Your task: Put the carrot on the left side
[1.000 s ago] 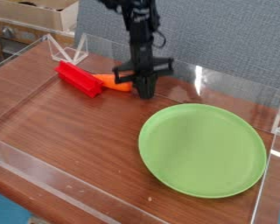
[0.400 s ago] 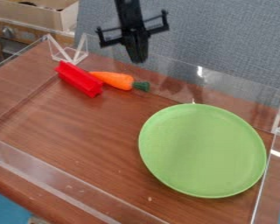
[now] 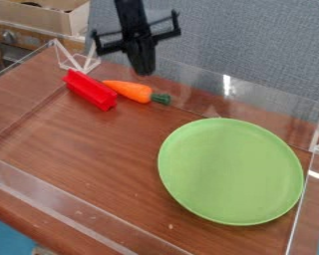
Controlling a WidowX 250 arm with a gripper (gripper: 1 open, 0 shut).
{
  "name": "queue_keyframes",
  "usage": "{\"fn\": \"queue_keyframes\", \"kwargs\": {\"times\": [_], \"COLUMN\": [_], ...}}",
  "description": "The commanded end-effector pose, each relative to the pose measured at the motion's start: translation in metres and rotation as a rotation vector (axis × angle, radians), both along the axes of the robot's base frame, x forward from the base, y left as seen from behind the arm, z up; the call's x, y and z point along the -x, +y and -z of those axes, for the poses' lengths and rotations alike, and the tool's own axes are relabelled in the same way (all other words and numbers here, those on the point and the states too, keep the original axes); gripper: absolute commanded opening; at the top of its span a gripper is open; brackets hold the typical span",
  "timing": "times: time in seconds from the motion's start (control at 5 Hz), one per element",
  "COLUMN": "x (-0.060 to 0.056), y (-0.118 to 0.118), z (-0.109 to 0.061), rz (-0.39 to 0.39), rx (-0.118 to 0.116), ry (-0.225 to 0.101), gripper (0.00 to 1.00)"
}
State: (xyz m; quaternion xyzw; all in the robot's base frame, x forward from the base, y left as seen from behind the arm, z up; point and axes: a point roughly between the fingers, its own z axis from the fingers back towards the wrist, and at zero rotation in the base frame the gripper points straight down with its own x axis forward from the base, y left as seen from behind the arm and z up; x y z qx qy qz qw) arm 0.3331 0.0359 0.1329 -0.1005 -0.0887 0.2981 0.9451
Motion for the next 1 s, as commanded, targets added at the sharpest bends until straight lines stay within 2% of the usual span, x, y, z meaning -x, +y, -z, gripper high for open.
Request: {"fn": "queue_keyframes", "kwargs": {"times": [0.0, 0.2, 0.4, 0.6, 0.8], "x": [0.012, 0.030, 0.051, 0.058, 0.061], "y": [0.007, 0.026, 0.051, 0.065, 0.067], "z": [-0.008, 0.000, 0.017, 0.040, 0.062], "rz": [0.074, 0.121, 0.140, 0.127, 0.129], "rx": [-0.047, -0.095, -0.154, -0.183, -0.203], "ry": [-0.072, -0.058, -0.023, 0.036, 0.082], "gripper": [0.00, 0.00, 0.00, 0.00, 0.00]}}
